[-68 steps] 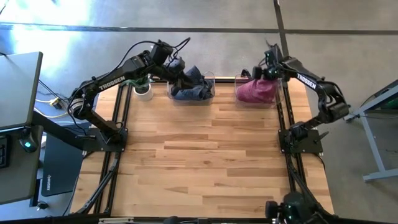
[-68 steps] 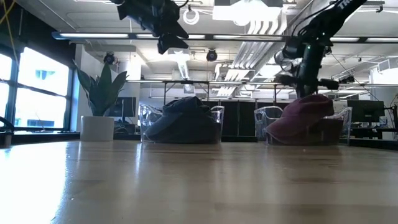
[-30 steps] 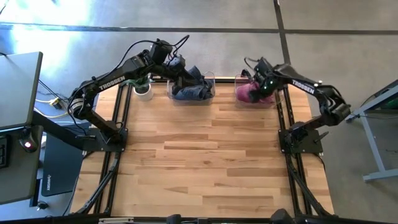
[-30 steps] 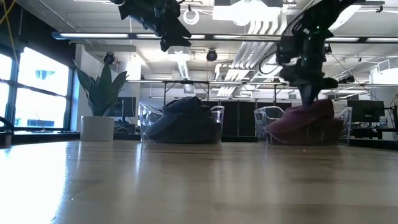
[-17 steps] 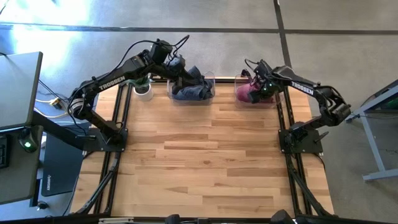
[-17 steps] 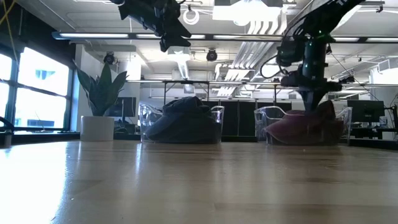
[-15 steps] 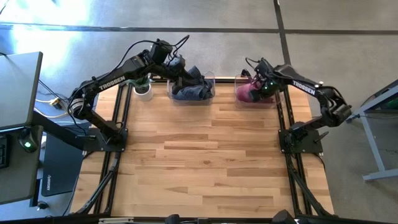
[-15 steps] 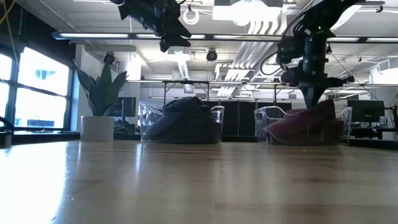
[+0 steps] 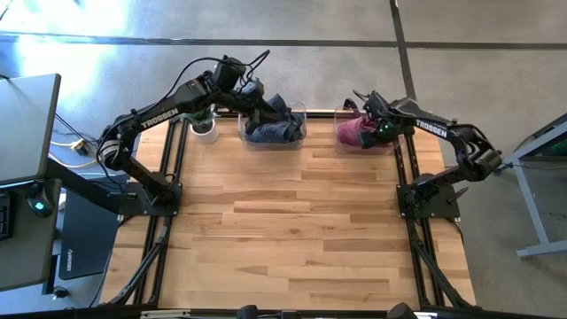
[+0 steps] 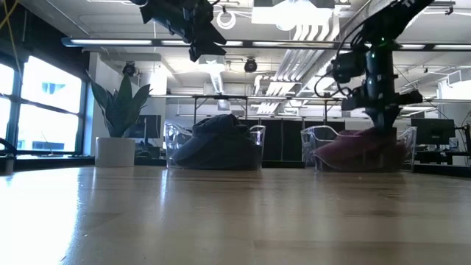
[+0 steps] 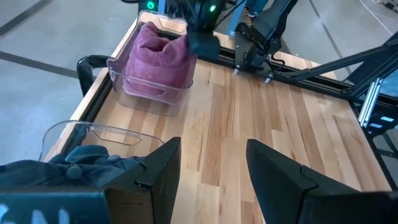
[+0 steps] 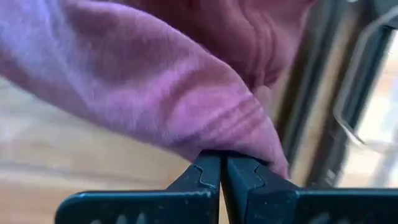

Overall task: Pick & Place hat
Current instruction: Put the red cap into the right transparent bin

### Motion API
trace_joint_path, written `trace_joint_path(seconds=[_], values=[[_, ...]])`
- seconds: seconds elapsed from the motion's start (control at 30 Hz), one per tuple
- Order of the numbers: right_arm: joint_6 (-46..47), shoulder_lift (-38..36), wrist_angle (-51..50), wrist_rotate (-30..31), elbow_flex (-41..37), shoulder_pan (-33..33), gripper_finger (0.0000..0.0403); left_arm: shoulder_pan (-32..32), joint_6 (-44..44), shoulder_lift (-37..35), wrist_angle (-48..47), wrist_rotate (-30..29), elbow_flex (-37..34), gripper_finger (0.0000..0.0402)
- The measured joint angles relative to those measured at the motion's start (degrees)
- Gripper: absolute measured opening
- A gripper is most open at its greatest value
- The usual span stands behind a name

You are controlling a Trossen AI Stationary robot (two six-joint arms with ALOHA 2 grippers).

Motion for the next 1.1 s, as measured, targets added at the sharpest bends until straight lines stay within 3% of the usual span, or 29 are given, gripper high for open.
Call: trace_joint_path(seconds=[0.23,0.3,0.57,0.67,0.77,0.87,1.1], values=[[2.62,0.02,8.93,4.95,-5.52,1.11,0.0000,0.00,0.05,0.00,-0.01,-0.11,0.01,0.0178],[2.08,0.02,8.22,3.32,-5.13,1.16,0.0000,0.00,0.08,0.00,-0.05,-0.14,-0.01,0.0178],[1.63,-0.04,-6.75,-6.91,5.54,1.16,0.0000,0.00,0.00,0.00,-0.06,-0.09,-0.01,0.0178],[4.13,-0.08,-8.68,-7.09,9.43,1.16,0.0000,0.00,-0.02,0.00,-0.06,-0.08,-0.01,0.0178],[5.70,-0.13,-5.30,-3.19,10.57,1.17,0.0000,0.00,-0.21,0.00,-0.08,-0.06,-0.01,0.0178],[6.05,-0.08,0.02,-0.19,8.28,1.14,0.0000,0.00,-0.21,0.00,-0.06,-0.04,-0.01,0.0178],[8.88,0.02,13.23,-1.07,-4.38,0.52,0.0000,0.00,-0.27,0.00,-0.08,-0.04,-0.01,0.0178]])
